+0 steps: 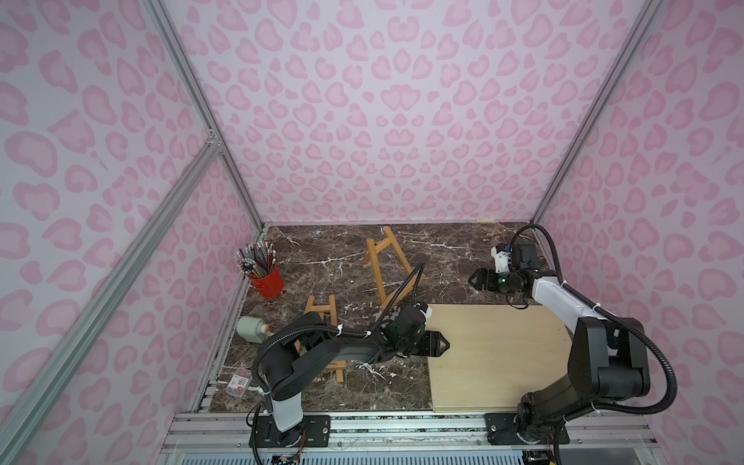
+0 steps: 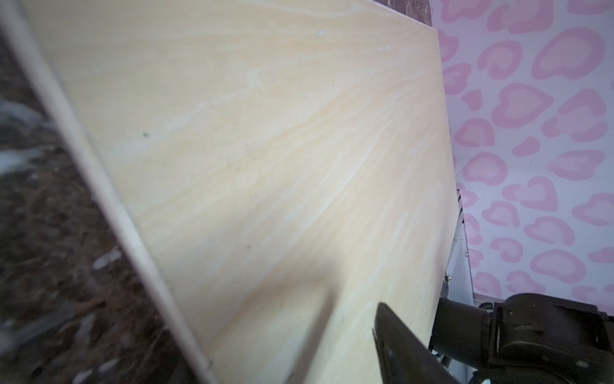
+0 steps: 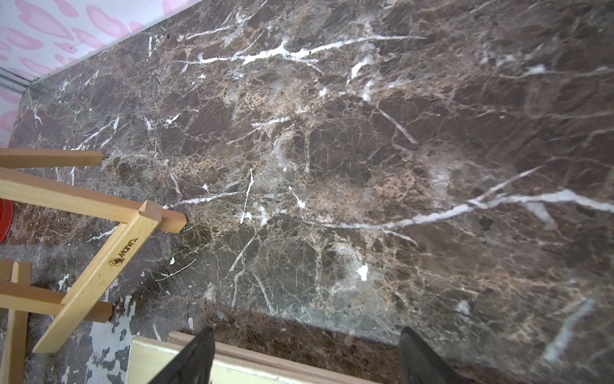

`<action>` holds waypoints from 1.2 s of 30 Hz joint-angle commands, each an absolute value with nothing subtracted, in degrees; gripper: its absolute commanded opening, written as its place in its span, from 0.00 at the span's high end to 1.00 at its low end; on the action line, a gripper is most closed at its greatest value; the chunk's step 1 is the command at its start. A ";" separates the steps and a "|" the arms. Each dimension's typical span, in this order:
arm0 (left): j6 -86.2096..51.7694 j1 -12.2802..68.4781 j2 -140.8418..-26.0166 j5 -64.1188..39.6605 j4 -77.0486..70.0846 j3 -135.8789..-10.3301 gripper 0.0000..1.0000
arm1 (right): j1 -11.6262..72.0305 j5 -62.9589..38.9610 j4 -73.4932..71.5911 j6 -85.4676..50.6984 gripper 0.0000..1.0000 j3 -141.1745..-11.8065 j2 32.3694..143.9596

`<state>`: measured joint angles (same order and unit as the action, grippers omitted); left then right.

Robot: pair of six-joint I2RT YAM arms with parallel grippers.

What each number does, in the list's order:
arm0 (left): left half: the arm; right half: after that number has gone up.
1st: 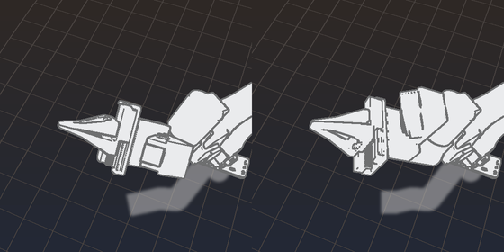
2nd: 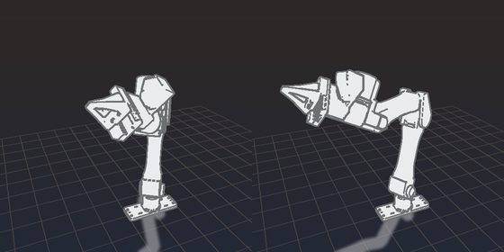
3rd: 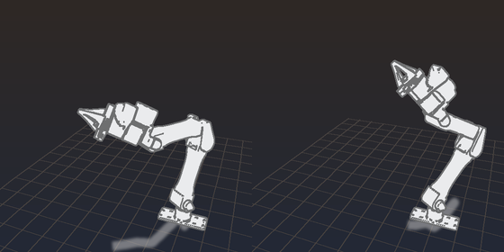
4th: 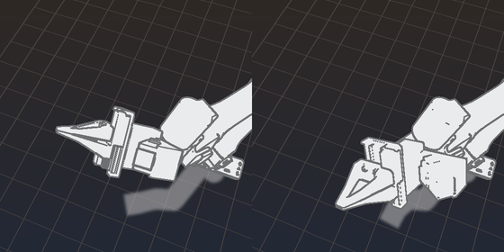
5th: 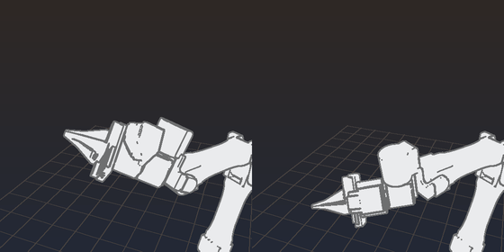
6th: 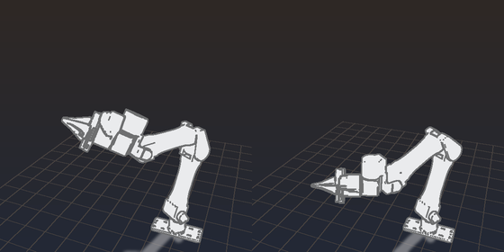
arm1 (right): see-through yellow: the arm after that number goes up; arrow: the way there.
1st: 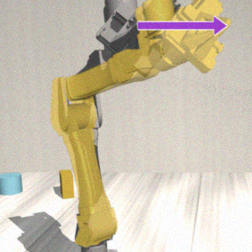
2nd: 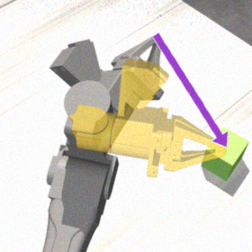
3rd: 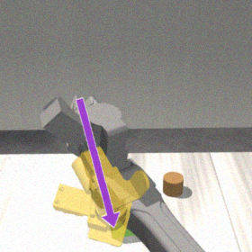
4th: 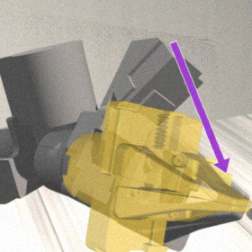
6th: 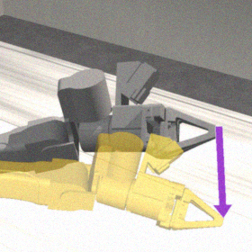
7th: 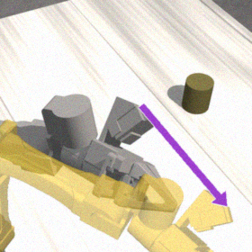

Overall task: Disassemble the easel
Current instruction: Place the drawing board on the drawing board, then pick up the easel at the center of the board.

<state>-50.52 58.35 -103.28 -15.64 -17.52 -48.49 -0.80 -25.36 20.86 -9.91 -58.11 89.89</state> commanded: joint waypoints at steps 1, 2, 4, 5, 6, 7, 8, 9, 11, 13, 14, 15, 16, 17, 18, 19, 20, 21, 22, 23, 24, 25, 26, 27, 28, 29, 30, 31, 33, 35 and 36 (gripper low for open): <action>-48.76 59.18 -102.77 -12.31 -2.30 -48.95 0.27 | -0.62 -25.84 20.14 -9.93 0.12 -57.52 90.06; -48.40 59.41 -102.37 -11.80 -1.25 -49.37 0.26 | -0.56 -25.88 19.91 -9.93 0.12 -57.39 90.08; -47.77 59.84 -101.99 -11.11 0.70 -50.23 0.26 | -0.32 -26.01 19.41 -10.17 0.12 -56.97 90.24; -47.40 60.09 -101.95 -10.78 1.98 -50.95 0.25 | -0.04 -25.99 19.22 -10.28 0.12 -56.72 90.27; -47.03 60.23 -102.00 -10.50 2.76 -51.52 0.25 | 0.21 -26.01 19.03 -10.41 0.12 -56.62 90.45; -46.73 60.46 -102.17 -10.31 3.81 -52.19 0.25 | 0.64 -25.96 18.81 -10.55 0.12 -56.51 90.67; -46.54 60.55 -102.32 -10.05 4.42 -52.66 0.24 | 1.06 -25.93 18.68 -10.62 0.12 -56.46 90.86; -46.48 60.64 -102.32 -9.97 4.69 -52.68 0.24 | 1.36 -25.89 18.51 -10.72 0.12 -56.43 91.04; -46.78 60.64 -101.97 -9.59 4.77 -52.21 0.23 | 2.06 -25.68 18.34 -10.90 0.12 -56.38 91.27; -46.93 60.64 -101.28 -8.90 5.37 -51.69 0.23 | 2.59 -25.58 18.16 -10.98 0.12 -56.34 91.27; -46.93 60.64 -100.82 -8.45 5.82 -51.44 0.23 | 2.74 -25.57 18.19 -10.99 0.12 -56.34 91.36; -46.86 60.60 -100.30 -8.08 6.20 -51.18 0.23 | 2.89 -25.57 17.98 -10.99 0.12 -56.25 91.39; -46.72 60.63 -99.60 -7.33 6.74 -50.89 0.23 | 3.20 -25.73 17.57 -11.01 0.12 -56.11 91.27; -46.55 60.64 -98.74 -6.49 7.35 -50.72 0.23 | 3.59 -25.92 17.13 -11.05 0.12 -55.90 91.24; -46.15 60.64 -97.75 -5.48 8.11 -50.60 0.23 | 4.04 -26.05 16.56 -11.07 0.12 -55.85 91.23; -45.72 60.64 -96.82 -4.23 8.72 -50.58 0.22 | 4.54 -26.46 15.88 -11.03 0.12 -55.79 91.27; -45.08 60.64 -95.54 -3.02 9.37 -50.47 0.22 | 5.47 -27.10 14.74 -10.86 0.12 -55.71 91.40; -44.52 60.64 -94.02 -1.62 9.96 -50.24 0.22 | 6.54 -27.57 13.45 -10.66 0.12 -55.73 91.49; -44.03 60.64 -92.75 -0.28 10.56 -50.04 0.21 | 7.47 -28.10 12.17 -10.35 0.12 -55.80 91.60; -43.46 60.64 -91.11 1.15 11.22 -49.68 0.21 | 8.77 -28.51 10.58 -9.96 0.12 -55.98 91.81; -42.97 60.64 -89.67 2.46 11.65 -49.31 0.21 | 9.83 -29.08 9.13 -9.55 0.12 -56.27 92.12; -42.45 60.62 -87.83 3.99 12.34 -48.84 0.20 | 11.28 -29.61 7.35 -8.80 0.12 -56.63 92.60; -42.09 60.64 -86.06 5.65 13.17 -48.28 0.20 | 12.99 -29.97 5.76 -7.85 0.12 -57.18 93.25; -41.64 60.62 -84.63 6.94 13.80 -47.79 0.19 | 14.46 -29.76 4.71 -6.76 0.12 -57.94 93.98; -41.06 60.64 -82.77 8.26 14.31 -47.26 0.19 | 16.31 -29.01 3.82 -5.37 0.12 -58.96 94.93; -40.57 60.64 -81.00 9.60 14.62 -46.38 0.18 | 17.96 -28.08 3.08 -3.90 0.12 -59.93 96.06; -40.04 60.64 -79.43 10.73 14.80 -45.59 0.17 | 19.24 -27.55 2.25 -2.55 0.12 -60.78 97.02; -39.52 60.56 -77.56 12.13 14.94 -44.79 0.16 | 20.49 -26.94 1.15 -1.28 0.13 -61.58 98.29; -38.39 59.93 -74.29 13.81 14.90 -43.05 0.14 | 22.23 -26.92 -0.93 0.39 0.13 -63.12 100.81; -37.82 58.67 -70.66 15.25 15.57 -41.40 0.13 | 23.61 -27.63 -2.73 2.63 0.15 -65.08 103.64; -37.40 58.05 -68.93 15.59 15.74 -40.69 0.13 | 24.10 -27.48 -3.21 3.71 0.15 -66.12 104.86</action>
